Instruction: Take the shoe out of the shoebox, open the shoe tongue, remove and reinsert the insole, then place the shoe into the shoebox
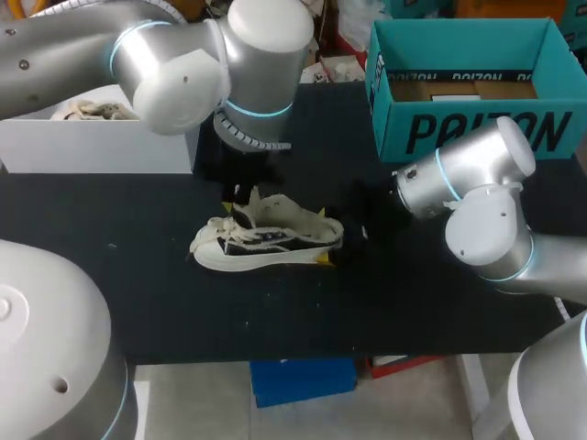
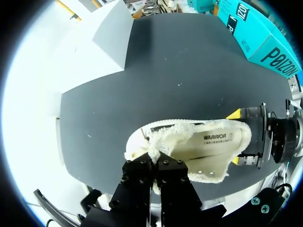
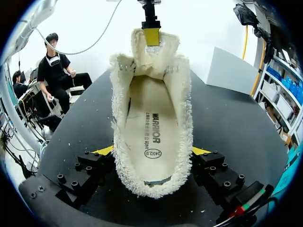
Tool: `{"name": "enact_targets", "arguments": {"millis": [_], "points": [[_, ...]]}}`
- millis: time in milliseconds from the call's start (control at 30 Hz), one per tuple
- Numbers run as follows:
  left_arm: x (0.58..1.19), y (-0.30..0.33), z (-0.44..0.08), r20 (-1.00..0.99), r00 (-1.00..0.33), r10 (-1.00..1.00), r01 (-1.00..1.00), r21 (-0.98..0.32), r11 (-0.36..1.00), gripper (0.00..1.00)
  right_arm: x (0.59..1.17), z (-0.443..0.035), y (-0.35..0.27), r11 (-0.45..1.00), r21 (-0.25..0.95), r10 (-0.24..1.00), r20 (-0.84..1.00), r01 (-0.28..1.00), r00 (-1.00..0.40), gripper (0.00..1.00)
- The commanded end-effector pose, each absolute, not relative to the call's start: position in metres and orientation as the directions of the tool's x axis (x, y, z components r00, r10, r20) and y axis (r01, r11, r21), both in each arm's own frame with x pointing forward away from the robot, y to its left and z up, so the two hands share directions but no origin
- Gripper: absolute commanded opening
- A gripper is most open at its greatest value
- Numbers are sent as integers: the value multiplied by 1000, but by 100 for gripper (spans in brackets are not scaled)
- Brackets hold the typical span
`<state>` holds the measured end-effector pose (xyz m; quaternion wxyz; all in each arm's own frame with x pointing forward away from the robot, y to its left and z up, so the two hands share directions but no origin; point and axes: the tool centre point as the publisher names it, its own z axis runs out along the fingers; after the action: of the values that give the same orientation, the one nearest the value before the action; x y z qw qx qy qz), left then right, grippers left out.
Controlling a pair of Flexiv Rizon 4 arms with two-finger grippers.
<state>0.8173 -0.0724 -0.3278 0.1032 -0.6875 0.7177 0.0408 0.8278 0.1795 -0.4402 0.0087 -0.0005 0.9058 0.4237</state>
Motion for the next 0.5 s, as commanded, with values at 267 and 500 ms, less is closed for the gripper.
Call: {"name": "enact_targets", "arguments": {"millis": [267,500], "points": [[808,-46,-337,6,-71,-997,-993,-100,70,0,828,-443,181,642,766,7,-16,-8,-1000,0],[808,-40,-348,-1,-67,-998,-995,-75,67,0,828,-443,181,642,766,7,-16,-8,-1000,0]]}}
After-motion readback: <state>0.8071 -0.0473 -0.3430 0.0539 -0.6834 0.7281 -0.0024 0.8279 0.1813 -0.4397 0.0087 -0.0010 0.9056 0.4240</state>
